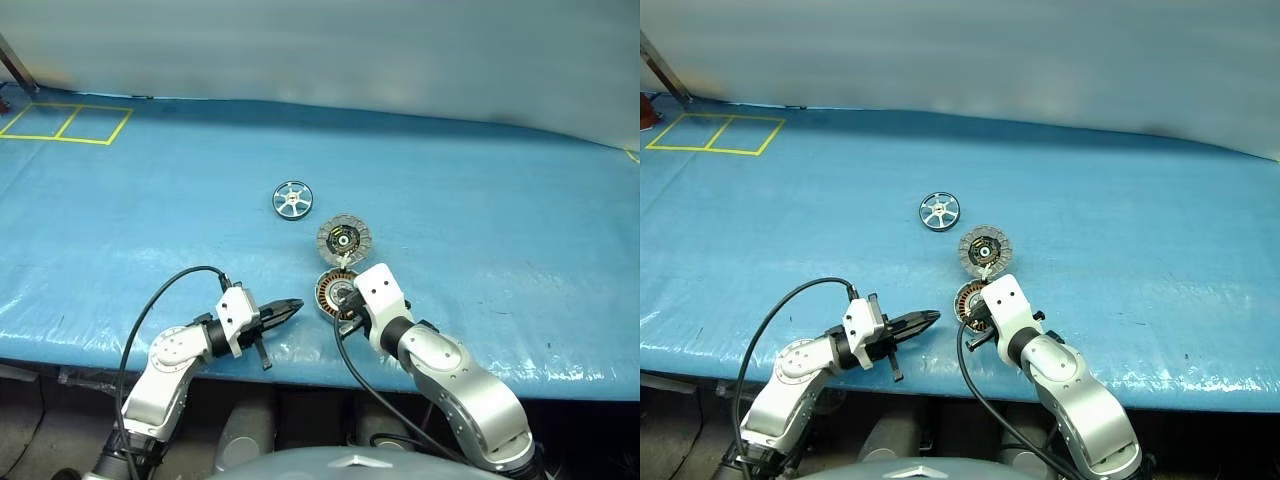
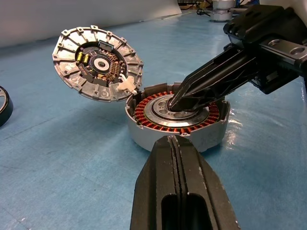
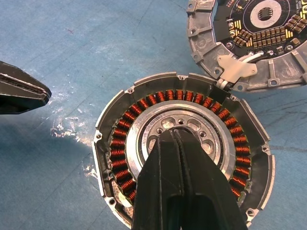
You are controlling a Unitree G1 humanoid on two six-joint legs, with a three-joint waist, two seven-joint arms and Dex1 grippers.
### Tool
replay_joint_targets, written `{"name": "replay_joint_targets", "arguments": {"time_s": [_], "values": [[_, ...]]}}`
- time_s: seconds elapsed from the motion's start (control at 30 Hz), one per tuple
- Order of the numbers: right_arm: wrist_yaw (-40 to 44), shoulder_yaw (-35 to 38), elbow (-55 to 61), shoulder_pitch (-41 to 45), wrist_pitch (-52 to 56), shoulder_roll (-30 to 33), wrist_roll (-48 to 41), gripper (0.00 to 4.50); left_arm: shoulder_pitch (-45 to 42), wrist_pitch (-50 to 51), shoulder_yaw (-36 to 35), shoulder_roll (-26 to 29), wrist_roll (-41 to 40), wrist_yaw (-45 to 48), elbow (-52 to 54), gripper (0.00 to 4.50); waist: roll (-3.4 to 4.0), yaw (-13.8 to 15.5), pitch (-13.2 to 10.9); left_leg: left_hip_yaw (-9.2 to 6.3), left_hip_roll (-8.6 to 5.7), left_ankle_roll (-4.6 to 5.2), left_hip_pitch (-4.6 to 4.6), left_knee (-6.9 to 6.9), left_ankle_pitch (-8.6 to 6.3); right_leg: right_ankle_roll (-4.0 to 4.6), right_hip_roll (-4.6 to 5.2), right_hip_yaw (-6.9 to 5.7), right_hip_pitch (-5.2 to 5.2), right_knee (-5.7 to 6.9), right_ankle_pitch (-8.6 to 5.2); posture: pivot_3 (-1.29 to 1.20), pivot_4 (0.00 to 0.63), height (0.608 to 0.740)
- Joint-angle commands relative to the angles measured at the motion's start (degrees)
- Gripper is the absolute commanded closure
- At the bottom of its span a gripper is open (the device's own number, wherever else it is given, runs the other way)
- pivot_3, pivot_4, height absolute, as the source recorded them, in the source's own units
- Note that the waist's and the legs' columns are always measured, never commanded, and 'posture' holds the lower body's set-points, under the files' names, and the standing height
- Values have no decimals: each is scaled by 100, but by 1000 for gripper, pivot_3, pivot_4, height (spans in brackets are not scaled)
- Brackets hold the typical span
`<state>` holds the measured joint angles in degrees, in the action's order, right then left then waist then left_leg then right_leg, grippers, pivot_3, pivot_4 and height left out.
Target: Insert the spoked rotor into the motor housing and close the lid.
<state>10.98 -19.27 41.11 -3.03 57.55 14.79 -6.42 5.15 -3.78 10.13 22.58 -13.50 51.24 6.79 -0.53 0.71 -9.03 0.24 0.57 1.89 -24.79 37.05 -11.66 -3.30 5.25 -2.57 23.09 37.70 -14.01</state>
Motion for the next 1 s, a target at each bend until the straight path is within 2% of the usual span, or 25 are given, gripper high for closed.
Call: {"name": "replay_joint_targets", "arguments": {"time_s": [0.03,0.27,0.7,0.83,0.93,1.0], "values": [[16,87,184,59,0,-9,-60,4469,15,-5,66,-4,-28,-9,64,4500,0,0,0,0,0,0,0,0,0,0,0,0,0,0,0,0,150,740],[-120,263,115,70,-26,-49,-9,4469,23,-337,86,-47,90,-111,-61,4500,0,1,0,0,1,0,-6,0,0,0,2,1,6,0,0,0,150,740],[-81,343,156,160,-11,-162,-148,4469,-5,-307,114,-46,75,-148,-138,4500,0,-1,0,4,0,2,-29,0,0,-1,-7,1,31,2,1,0,150,740],[149,541,378,194,-245,-158,-372,4469,-168,80,-185,-42,62,-582,-61,4500,0,2,0,3,0,2,-29,1,0,-2,-7,1,31,2,1,0,150,740],[269,710,458,105,-330,-38,-464,4469,-491,943,-514,-7,-158,-987,-55,4500,-1,9,0,2,0,2,-29,2,1,-3,-9,-1,30,4,1,0,150,740],[301,799,475,18,-380,57,-480,4469,-776,1414,-678,78,44,-1374,-166,4500,-2,8,0,2,0,3,-29,4,1,-7,-13,-1,28,4,4,0,150,740]]}}
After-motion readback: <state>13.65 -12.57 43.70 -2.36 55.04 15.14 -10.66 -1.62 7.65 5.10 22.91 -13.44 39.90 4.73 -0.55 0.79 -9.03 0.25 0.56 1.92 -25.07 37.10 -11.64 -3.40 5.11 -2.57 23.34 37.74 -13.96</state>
